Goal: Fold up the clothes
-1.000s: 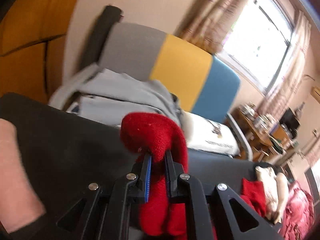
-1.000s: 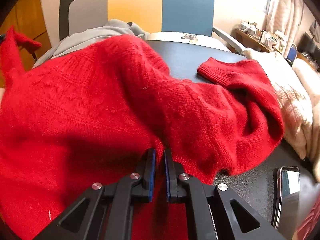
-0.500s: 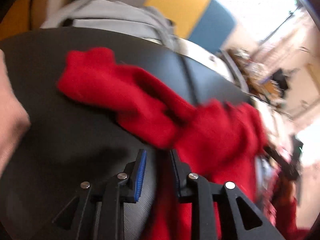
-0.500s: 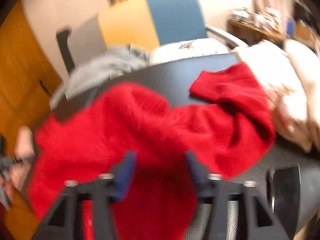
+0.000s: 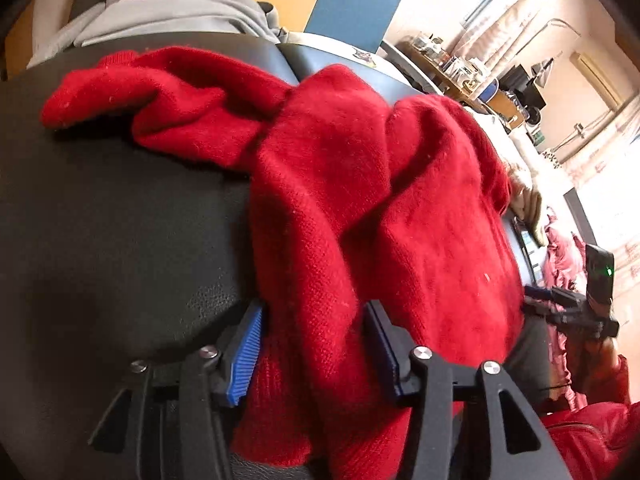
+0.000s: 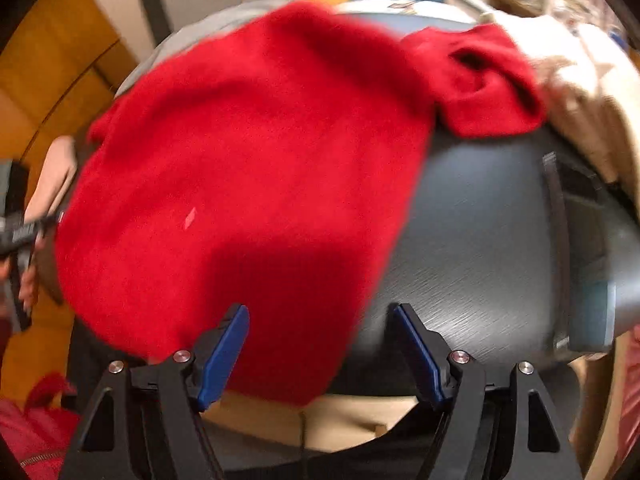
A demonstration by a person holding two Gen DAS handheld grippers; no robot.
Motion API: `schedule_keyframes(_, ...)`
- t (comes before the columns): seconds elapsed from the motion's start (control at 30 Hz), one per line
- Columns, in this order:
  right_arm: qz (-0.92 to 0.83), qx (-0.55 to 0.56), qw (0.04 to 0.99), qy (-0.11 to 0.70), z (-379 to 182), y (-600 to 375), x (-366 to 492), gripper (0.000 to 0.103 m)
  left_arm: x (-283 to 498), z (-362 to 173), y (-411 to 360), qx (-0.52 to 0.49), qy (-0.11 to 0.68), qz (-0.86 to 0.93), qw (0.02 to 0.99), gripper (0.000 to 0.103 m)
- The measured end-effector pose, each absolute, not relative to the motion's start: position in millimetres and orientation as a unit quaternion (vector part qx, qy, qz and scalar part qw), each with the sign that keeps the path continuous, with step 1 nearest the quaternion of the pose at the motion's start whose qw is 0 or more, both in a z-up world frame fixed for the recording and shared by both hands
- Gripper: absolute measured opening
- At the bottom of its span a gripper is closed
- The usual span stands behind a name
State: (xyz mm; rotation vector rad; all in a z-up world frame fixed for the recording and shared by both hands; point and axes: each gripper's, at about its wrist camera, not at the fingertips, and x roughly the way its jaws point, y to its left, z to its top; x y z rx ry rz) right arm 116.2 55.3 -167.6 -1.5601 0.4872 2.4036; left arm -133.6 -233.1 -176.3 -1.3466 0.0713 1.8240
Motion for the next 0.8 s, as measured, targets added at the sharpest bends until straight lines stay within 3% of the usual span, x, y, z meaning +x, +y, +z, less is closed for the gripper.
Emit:
schedule_keyframes(0.13, 0.831, -0.539, 0.101, 0.089, -179, 12, 114, 0.092, -127, -177, -235, -0.531, 0.018, 0.742, 0.409, 0.052)
schedule_keyframes(0.23, 0.844, -0.524, 0.107, 0.043, -182, -5, 115, 0.082, -113, -180, -232, -0.518, 0.040, 0.763, 0.385, 0.049)
schedule_keyframes(0.33, 0.858, -0.501, 0.094, 0.066, -173, -1, 120, 0.033, -111, -178, -230, -0.519, 0.060, 0.759, 0.389, 0.024)
schedule_keyframes(0.37, 0.859, -0.497, 0.089, 0.087, -170, 4, 121, 0.018, -110, -178, -229, -0.520, 0.066, 0.756, 0.391, 0.020)
schedule_keyframes(0.57, 0.860, -0.451, 0.069, 0.230, -147, 51, 129, 0.017, -110, -149, -240, -0.503, 0.010, 0.755, 0.422, 0.016)
schedule_keyframes(0.8, 0.890, -0.352, 0.058, 0.284, -80, 89, 137, 0.017, -122, -101, -257, -0.475, -0.103, 0.742, 0.461, 0.016)
